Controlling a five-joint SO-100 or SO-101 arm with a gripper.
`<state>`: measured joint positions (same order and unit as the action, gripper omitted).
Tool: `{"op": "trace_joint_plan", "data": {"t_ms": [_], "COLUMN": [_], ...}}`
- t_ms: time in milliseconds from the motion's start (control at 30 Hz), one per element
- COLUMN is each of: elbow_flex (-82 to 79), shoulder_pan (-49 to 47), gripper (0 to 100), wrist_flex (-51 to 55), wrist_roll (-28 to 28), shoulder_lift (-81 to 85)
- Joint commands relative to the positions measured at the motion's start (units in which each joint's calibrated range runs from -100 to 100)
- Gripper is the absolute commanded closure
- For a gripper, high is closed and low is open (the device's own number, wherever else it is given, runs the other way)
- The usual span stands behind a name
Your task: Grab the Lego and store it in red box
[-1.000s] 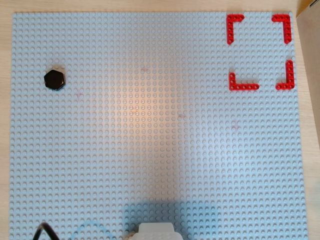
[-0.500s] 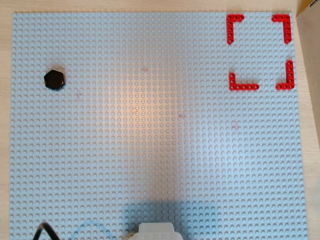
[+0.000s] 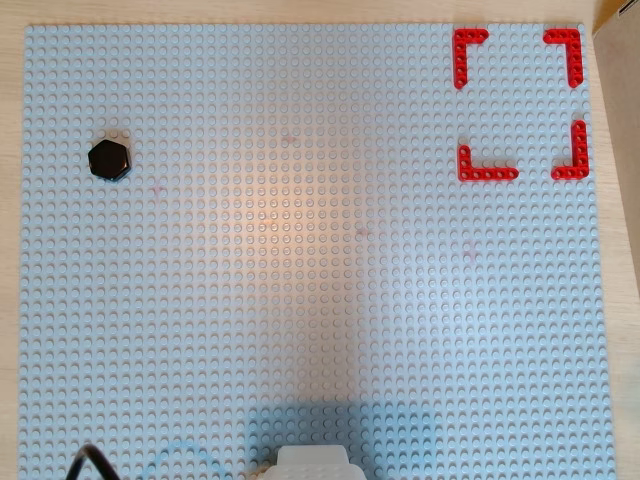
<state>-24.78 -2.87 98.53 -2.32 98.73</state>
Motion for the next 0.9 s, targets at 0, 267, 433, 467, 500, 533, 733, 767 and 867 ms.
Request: {"op": "trace_joint_plan", "data": {"t_ms": [0, 267, 433, 467, 500, 533, 733, 767, 867], "elbow_flex": [0.96, 0.96, 0.96, 0.96, 0.96, 0.96, 1.5, 1.41, 1.78], "shoulder_pan": [-0.22, -0.22, -0.22, -0.22, -0.22, -0.22, -0.59, -0.59, -0.66], "gripper": [98, 98, 98, 98, 98, 98, 98, 98, 98], "wrist_flex": [0.24, 0.24, 0.24, 0.24, 0.24, 0.24, -0.29, -0.64, -0.2], "wrist_roll": [0.24, 0.24, 0.24, -0.03, -0.08, -0.13, 0.03, 0.13, 0.5], "shoulder_lift": [0.42, 0.42, 0.42, 0.42, 0.42, 0.42, 0.42, 0.42, 0.34]}}
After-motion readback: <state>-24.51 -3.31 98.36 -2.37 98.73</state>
